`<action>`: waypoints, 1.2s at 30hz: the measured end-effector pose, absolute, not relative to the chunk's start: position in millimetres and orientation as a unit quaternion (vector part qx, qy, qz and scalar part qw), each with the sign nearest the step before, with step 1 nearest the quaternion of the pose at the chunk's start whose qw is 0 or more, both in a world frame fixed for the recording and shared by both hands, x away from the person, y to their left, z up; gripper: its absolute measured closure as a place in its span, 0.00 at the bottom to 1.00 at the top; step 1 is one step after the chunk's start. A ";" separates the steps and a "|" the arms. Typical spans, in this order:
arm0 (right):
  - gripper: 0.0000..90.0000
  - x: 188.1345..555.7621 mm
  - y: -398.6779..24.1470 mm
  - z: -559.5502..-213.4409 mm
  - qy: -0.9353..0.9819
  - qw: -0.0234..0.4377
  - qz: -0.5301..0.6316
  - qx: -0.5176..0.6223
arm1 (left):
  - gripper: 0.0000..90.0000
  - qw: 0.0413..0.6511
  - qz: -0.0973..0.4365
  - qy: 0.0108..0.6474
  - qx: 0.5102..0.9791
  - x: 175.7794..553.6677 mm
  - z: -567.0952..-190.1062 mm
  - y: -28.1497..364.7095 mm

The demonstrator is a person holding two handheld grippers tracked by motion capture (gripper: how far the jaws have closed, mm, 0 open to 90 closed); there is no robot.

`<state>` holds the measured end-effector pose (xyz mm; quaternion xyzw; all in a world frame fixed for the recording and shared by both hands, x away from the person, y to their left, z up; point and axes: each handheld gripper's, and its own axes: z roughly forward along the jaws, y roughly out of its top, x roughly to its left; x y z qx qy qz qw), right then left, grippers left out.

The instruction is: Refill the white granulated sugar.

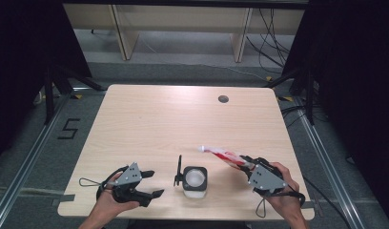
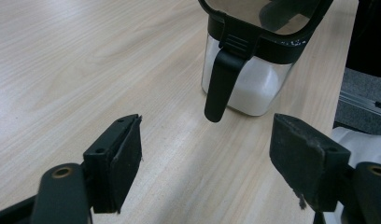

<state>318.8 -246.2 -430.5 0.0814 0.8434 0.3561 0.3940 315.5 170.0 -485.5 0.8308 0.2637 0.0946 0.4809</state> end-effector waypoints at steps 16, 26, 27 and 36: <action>0.83 341.7 -291.6 -451.8 0.795 0.330 0.456 0.225 | 0.28 0.482 0.102 0.259 0.831 315.2 -483.6 172.6; 0.83 334.2 -313.3 -457.6 0.789 0.320 0.461 0.251 | 0.28 0.483 0.098 0.271 0.827 313.8 -482.8 172.3; 0.83 334.1 -315.0 -457.9 0.788 0.321 0.460 0.253 | 0.28 0.483 0.099 0.271 0.827 313.8 -482.8 172.3; 0.82 329.3 -322.6 -460.1 0.784 0.326 0.457 0.264 | 0.28 0.483 0.098 0.270 0.827 313.9 -482.6 172.2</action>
